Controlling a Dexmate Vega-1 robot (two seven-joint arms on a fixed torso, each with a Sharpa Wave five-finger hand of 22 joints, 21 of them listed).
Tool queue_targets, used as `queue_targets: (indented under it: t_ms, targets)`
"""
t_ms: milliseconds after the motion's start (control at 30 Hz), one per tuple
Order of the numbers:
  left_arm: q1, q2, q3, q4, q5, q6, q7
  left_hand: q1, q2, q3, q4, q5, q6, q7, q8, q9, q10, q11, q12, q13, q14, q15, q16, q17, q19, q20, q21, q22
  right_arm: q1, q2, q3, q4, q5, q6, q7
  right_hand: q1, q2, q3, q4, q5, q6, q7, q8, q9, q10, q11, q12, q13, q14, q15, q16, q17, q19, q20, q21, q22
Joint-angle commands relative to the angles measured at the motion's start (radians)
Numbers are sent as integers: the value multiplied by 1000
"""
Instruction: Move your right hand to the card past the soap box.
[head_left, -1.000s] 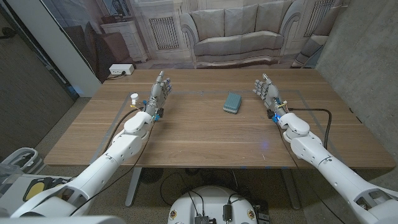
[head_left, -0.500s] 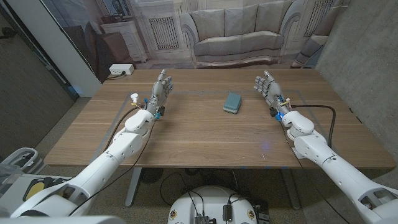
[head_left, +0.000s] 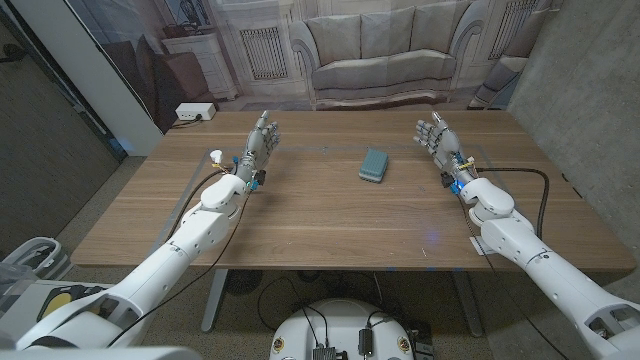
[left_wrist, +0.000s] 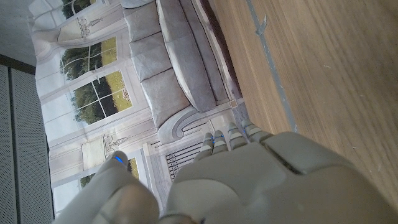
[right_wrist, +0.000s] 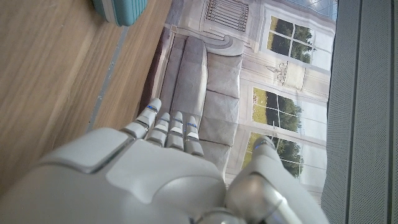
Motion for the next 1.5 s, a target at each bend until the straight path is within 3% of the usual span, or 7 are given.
queue_targets:
  t_ms: [33, 1133, 1500]
  targets:
    - [4, 4, -1, -10, -2, -10, -11, 12, 2, 4, -4, 6, 6, 1, 4, 4, 1, -3, 7, 3, 2, 3, 6, 1, -7, -22, 2, 5, -51, -36, 28, -55, -5, 25, -13, 5, 3, 3, -7, -3, 8, 2, 5, 4, 8, -3, 6, 5, 7, 1, 2, 4, 6, -37, -7, 3]
    - [1, 10, 15, -53, 19, 19, 7, 28, 13, 3, -11, 7, 9, -1, 3, 4, 4, -4, 8, 3, 5, 2, 6, 1, -12, -19, 1, 6, -204, -131, 126, -180, 12, 84, -21, 7, 6, 1, -12, -7, 15, -1, 3, 4, 22, -6, 6, 6, 15, 0, 0, 4, 16, -33, -26, 3]
    - [35, 27, 6, -130, 20, 57, 59, 32, 16, 3, -12, 7, 10, 0, 3, 4, 6, -4, 8, 3, 6, 2, 6, 1, -13, -17, 1, 6, -277, -173, 177, -232, 25, 118, 6, 7, 7, 0, -13, -7, 17, -3, 3, 4, 22, -8, 5, 6, 15, 1, 0, 4, 15, -32, -30, 3]
